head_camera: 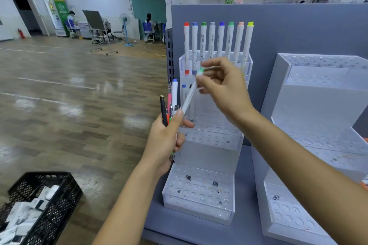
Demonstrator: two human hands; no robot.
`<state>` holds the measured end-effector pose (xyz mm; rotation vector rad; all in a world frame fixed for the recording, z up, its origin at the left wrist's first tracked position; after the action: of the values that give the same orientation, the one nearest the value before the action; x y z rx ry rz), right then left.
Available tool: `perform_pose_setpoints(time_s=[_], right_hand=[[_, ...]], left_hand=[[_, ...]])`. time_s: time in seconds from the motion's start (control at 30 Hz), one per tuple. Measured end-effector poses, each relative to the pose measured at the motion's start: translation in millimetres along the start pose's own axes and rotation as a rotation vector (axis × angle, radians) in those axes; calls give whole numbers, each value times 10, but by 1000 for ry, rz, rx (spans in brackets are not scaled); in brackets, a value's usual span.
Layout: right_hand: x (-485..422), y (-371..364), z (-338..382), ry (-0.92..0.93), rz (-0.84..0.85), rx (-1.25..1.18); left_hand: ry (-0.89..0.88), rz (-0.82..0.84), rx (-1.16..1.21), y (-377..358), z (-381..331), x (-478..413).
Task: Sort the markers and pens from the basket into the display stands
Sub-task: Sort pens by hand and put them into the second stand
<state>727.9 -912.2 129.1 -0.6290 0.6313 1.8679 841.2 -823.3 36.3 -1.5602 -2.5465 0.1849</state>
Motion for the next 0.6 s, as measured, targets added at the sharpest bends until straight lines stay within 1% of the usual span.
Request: perform_pose_setpoints(time_s=[0.03,0.1,0.17,0.33,0.53,0.6], right_hand=[[-44,71,25,24,-65,-9],[-124,221,84,116,-177,71],[-150,299,125,213,-209,218],[-56,184,44,318,-105,412],[-56,114,17,393,-98,486],[-57,96,2,405,-73,519]], left_hand=[[6,-6,15,-4,7,-3],[12,2,49,-23,17,-5],[17,13,70,-37,22,-3],[12,10,52,-41,21,-6],[11,15,40,-39,18,11],[8,16,38,-41,22,13]])
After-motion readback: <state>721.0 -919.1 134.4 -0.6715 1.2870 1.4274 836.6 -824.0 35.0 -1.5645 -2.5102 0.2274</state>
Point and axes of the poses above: each hand's wrist, its own x-axis away from the middle knuckle, its own y-axis out of the back of the hand, z = x × y, the point moved 5 cm from there along -x, towards the middle knuckle, and after that the axes turned 10 degrees about y, right-handed, at the moved point
